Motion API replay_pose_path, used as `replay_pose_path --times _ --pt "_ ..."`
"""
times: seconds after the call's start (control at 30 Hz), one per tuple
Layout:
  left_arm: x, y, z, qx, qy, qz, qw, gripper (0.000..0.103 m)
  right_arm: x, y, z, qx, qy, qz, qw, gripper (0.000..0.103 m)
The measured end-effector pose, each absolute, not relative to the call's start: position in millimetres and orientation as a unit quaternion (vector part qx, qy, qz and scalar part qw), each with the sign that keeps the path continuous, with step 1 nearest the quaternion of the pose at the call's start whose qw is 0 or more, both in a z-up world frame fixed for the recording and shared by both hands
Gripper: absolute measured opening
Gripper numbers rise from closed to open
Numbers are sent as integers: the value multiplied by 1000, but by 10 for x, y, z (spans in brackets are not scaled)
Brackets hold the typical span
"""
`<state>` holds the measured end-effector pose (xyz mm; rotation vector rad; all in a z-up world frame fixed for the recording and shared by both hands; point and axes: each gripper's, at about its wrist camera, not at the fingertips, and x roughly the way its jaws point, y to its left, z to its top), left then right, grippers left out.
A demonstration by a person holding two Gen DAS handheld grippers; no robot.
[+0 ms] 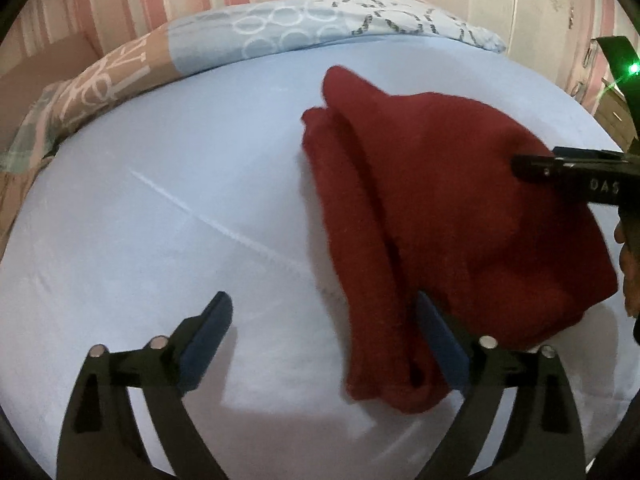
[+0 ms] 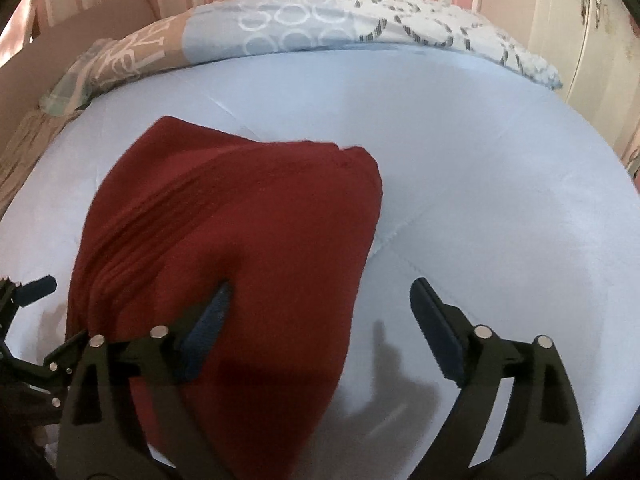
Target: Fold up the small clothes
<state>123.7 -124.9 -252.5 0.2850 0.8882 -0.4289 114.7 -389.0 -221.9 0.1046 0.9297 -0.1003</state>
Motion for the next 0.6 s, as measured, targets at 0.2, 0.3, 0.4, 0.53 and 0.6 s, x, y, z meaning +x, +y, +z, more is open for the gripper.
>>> replay_pose_path --times 0.2,0.3,0.4,0.53,0.6 --pt "1241 -1243 -2623 163 397 -219 876 102 1121 -4002 -2337 74 445 -40 892 98" --pt "1280 -1224 -2617 156 401 -226 874 102 1119 -3975 -2281 68 442 -33 894 95" --pt "1267 -1212 -2505 148 405 -226 874 102 982 -3877 -2110 56 427 -19 903 90" --pt "1150 -1174 -2357 151 395 -223 878 101 605 -3578 -1940 14 409 3 912 90" --pt "1099 -1128 -2342 150 394 -222 879 101 459 -3447 -1971 -16 412 4 911 91"
